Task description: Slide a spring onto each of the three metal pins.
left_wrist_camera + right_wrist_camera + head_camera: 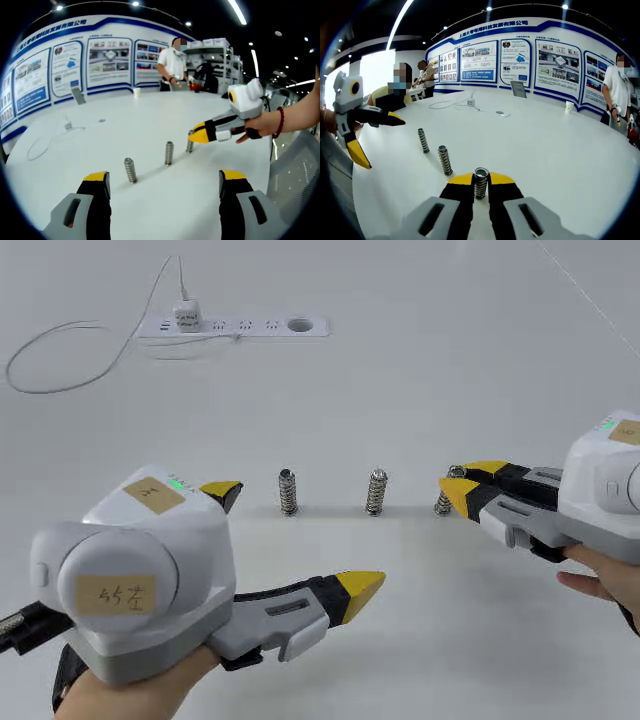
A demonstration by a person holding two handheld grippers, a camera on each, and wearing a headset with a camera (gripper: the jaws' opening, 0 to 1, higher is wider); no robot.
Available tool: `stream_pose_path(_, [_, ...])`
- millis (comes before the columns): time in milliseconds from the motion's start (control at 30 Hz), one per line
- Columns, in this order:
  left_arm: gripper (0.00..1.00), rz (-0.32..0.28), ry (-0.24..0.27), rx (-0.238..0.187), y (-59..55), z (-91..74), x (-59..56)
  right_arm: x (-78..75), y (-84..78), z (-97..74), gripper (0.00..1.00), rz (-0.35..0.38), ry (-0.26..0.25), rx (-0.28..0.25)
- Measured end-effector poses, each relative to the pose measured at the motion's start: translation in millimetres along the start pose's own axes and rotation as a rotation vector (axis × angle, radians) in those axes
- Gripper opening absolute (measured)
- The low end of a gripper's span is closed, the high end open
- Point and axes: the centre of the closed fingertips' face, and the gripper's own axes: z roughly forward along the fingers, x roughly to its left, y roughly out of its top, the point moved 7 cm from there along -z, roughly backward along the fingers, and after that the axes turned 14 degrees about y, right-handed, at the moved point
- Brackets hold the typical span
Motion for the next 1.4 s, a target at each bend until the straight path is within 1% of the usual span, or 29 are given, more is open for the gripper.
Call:
stream_pose_path(133, [0.9,-0.005,0.005,0.007,-1.0,0.4,1.5,0.2,-3.3,1.0,0.11,-0.016,0.001,0.019])
stream_pose_path(467, [0.88,0.002,0.018,0.019,-2.7,0.1,4.6,0.4,-5.4,0.2,0.12,-0.002,0.001,0.014])
stream_pose_path(567, [0.87,0.003,0.026,0.022,-2.6,-0.2,6.5,2.3,-6.1,-2.0,0.18,0.011,-0.005,0.018])
stream_pose_path(700, [0.86,-0.003,0.036,0.028,-1.5,-1.0,10.5,5.8,-4.6,-7.8,0.21,0.031,-0.006,0.006])
stream_pose_path(767, [0.86,-0.021,0.038,0.024,-0.2,-1.8,13.1,7.9,-2.3,-11.4,0.22,0.036,-0.004,0.004])
stream_pose_path(800, [0.86,-0.029,0.043,0.027,0.0,-2.2,14.8,8.8,-1.5,-13.6,0.24,0.063,-0.002,0.006])
stream_pose_path(900, [0.86,-0.028,0.047,0.043,-1.3,-3.0,17.2,9.5,2.3,-20.1,0.27,0.063,-0.002,-0.006])
stream_pose_path(967, [0.86,-0.027,0.049,0.044,-1.1,-4.4,18.7,9.7,3.8,-24.1,0.32,0.089,-0.002,-0.001])
stream_pose_path(1033, [0.86,-0.028,0.048,0.044,-0.6,-5.4,19.6,10.7,5.9,-27.9,0.35,0.088,-0.003,-0.004])
stream_pose_path(1100, [0.86,-0.031,0.049,0.048,-0.3,-6.2,20.8,11.9,7.6,-31.9,0.4,0.107,-0.002,0.008])
stream_pose_path(1167, [0.86,-0.043,0.048,0.048,1.1,-7.7,22.3,13.3,8.6,-35.5,0.44,0.121,0.003,0.031])
stream_pose_path(1267, [0.87,-0.066,0.046,0.037,4.0,-10.2,24.3,15.9,11.9,-42.9,0.45,0.121,0.002,0.03])
stream_pose_path(1300, [0.87,-0.084,0.045,0.039,4.9,-11.3,25.4,17.0,12.3,-45.3,0.48,0.134,0.007,0.035])
stream_pose_path(1400, [0.87,-0.1,0.048,0.053,4.6,-13.8,28.9,19.6,13.6,-51.0,0.52,0.154,0.016,0.027])
